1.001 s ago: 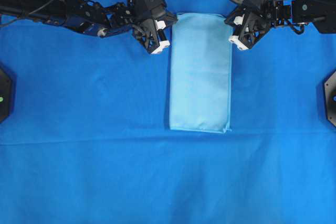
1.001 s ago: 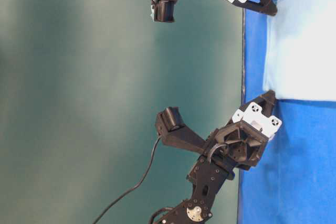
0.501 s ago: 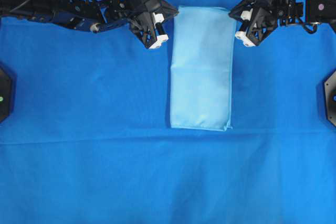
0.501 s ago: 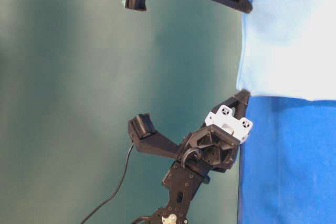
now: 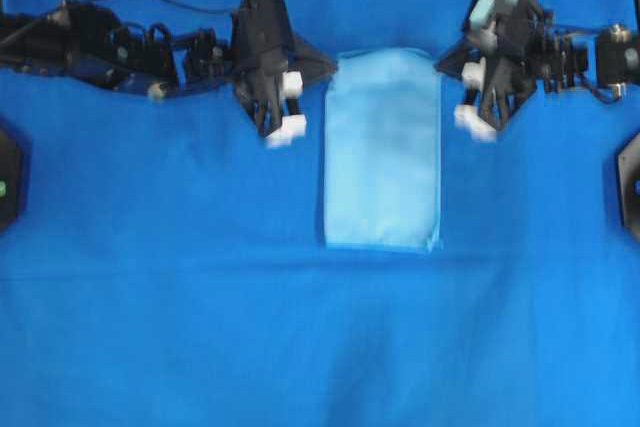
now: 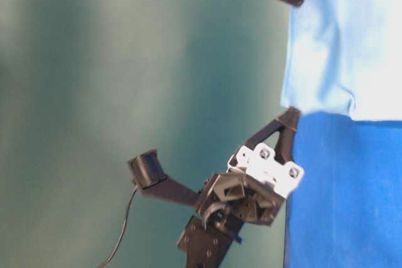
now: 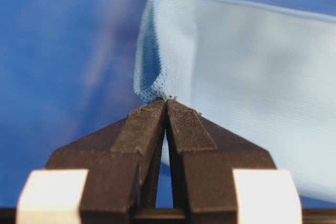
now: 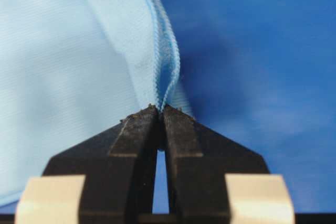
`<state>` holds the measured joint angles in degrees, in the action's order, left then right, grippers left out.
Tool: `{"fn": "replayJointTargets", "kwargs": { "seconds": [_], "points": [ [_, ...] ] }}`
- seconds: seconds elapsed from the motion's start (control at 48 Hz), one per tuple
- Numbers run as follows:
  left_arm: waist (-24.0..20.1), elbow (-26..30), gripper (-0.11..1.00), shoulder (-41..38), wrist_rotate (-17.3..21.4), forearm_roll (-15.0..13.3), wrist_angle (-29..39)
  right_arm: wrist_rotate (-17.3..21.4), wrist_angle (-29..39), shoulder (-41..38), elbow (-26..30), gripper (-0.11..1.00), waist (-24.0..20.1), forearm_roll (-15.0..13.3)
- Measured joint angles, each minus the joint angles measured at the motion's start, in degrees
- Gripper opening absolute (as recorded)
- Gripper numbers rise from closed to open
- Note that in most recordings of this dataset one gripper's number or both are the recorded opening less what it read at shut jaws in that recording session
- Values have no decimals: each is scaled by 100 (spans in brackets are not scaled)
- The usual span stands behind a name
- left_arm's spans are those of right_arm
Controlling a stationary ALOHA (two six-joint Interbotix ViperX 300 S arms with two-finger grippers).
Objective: Fold the light blue towel.
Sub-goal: 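Pull both far corners toward the near edge, folding the strip in half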
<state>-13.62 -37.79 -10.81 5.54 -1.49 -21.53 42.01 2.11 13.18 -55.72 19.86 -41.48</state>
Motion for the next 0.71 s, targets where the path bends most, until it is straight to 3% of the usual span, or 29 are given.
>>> {"fn": "replayJointTargets", "kwargs": {
  "seconds": [0.334, 0.709],
  "points": [
    [1072, -316, 0, 272, -53, 0, 105, 9, 738, 220, -114, 3, -1441, 1116],
    [1925, -316, 0, 229, -114, -9, 413, 18, 747, -44, -35, 3, -2391, 1916]
  ]
}}
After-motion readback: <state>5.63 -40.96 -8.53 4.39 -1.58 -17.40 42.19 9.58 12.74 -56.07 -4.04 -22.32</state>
